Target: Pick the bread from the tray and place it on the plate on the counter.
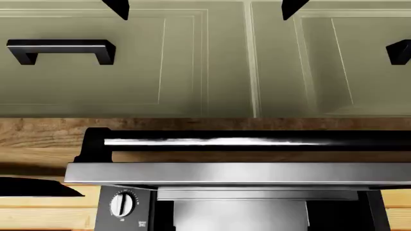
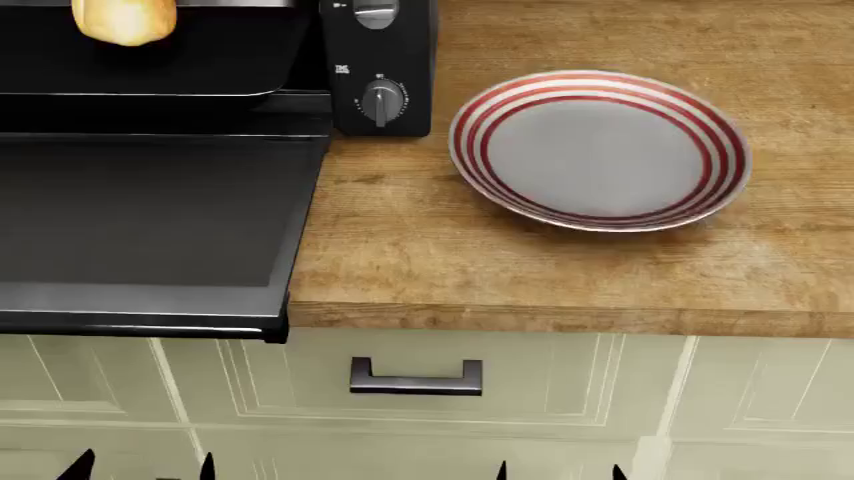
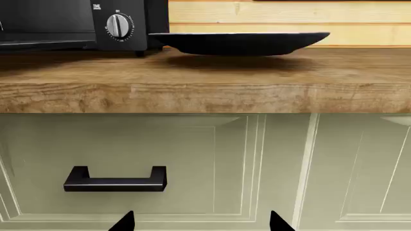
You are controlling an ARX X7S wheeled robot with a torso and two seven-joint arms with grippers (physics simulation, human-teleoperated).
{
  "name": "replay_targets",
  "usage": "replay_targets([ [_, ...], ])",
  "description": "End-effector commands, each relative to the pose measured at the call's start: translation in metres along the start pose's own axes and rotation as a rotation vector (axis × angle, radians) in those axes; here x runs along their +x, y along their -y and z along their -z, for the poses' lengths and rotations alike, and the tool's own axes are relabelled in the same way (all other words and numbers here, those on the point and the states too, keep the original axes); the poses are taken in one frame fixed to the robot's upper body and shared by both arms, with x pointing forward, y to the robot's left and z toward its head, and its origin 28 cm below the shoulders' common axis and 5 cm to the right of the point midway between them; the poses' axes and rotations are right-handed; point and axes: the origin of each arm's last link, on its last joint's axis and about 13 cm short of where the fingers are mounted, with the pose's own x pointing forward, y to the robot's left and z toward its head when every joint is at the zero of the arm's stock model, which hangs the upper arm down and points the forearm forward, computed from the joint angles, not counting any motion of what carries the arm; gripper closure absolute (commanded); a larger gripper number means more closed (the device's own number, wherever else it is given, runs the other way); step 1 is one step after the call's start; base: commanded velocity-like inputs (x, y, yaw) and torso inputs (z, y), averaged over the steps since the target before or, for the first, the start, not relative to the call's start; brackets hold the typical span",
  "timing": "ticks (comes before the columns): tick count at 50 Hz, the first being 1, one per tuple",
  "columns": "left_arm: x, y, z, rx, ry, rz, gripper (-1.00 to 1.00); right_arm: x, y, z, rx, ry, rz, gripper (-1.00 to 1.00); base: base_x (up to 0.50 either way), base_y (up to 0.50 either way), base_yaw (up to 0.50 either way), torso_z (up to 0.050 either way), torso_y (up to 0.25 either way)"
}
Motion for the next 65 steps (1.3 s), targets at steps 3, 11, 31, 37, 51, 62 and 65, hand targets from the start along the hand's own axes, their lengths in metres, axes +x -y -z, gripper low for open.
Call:
replay_targets([
  [3,0.0,0.0,0.0,0.001,0.0,0.0,-1.0,0.0,0.0,0.0,-0.002,-0.001,-0.001,-1.0,0.0,0.0,0.0,0.0,0.0],
  [11,0.0,0.0,0.0,0.003,0.001,0.0,-1.0,0.0,-0.001,0.001,-0.01,-0.003,-0.004,-1.0,0.0,0.0,0.0,0.0,0.0],
  [31,-0.021,0.004,-0.051,0.046,0.158,0.034,-1.0,-0.009,0.005,-0.042,-0.01,0.072,0.001,-1.0,0.0,0.0,0.0,0.035,0.0],
  [37,-0.025,0.002,-0.067,0.066,0.17,0.04,-1.0,-0.009,0.008,-0.055,-0.017,0.081,0.008,-1.0,0.0,0.0,0.0,0.05,0.0],
  [51,-0.033,-0.001,-0.095,0.098,0.2,0.039,-1.0,-0.012,0.012,-0.071,-0.073,0.108,0.026,-1.0,0.0,0.22,0.0,0.05,0.0],
  [62,-0.036,-0.004,-0.109,0.128,0.219,0.032,-1.0,-0.013,0.013,-0.082,-0.081,0.11,0.023,-1.0,0.0,0.5,0.0,0.05,0.0],
  [65,-0.036,-0.005,-0.116,0.143,0.225,0.037,-1.0,-0.012,0.014,-0.087,-0.085,0.114,0.028,-1.0,0.0,0.41,0.0,0.05,0.0],
])
